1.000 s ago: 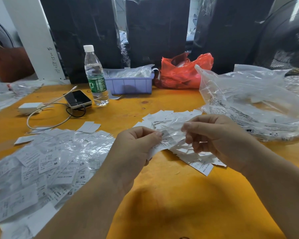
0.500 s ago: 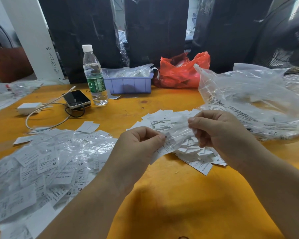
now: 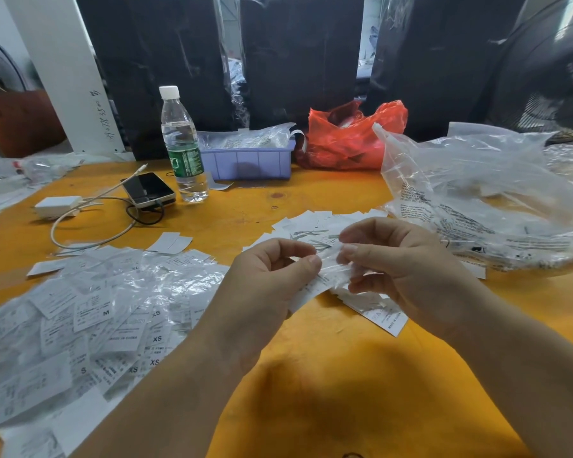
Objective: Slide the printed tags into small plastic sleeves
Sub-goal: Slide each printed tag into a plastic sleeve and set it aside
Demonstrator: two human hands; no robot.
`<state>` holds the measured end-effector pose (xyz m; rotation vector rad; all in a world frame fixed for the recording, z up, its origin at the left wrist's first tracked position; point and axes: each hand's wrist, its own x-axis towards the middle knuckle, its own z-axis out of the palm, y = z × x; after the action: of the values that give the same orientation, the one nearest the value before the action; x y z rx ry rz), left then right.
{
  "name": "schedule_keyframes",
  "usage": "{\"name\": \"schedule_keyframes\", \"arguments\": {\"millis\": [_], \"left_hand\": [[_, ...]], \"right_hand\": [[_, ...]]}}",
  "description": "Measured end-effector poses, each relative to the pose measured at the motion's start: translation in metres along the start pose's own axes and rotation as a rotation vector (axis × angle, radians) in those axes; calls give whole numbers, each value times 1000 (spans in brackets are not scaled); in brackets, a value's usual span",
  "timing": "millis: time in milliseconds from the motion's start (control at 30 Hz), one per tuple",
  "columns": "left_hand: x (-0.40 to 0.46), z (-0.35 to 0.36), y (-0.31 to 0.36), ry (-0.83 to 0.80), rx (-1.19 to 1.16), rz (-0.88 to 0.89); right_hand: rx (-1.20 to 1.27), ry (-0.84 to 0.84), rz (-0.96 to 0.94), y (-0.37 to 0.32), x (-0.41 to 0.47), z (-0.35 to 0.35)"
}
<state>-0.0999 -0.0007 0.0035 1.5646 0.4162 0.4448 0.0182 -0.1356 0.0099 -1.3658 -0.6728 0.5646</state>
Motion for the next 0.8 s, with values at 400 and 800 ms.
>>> {"name": "schedule_keyframes", "arguments": {"millis": [400, 800], "left_hand": [[0, 0, -1, -22, -12, 65], [5, -6, -2, -87, 23, -46]], "right_hand": [[48, -76, 48, -1, -2, 2], [6, 58, -27, -7, -2, -3]]}}
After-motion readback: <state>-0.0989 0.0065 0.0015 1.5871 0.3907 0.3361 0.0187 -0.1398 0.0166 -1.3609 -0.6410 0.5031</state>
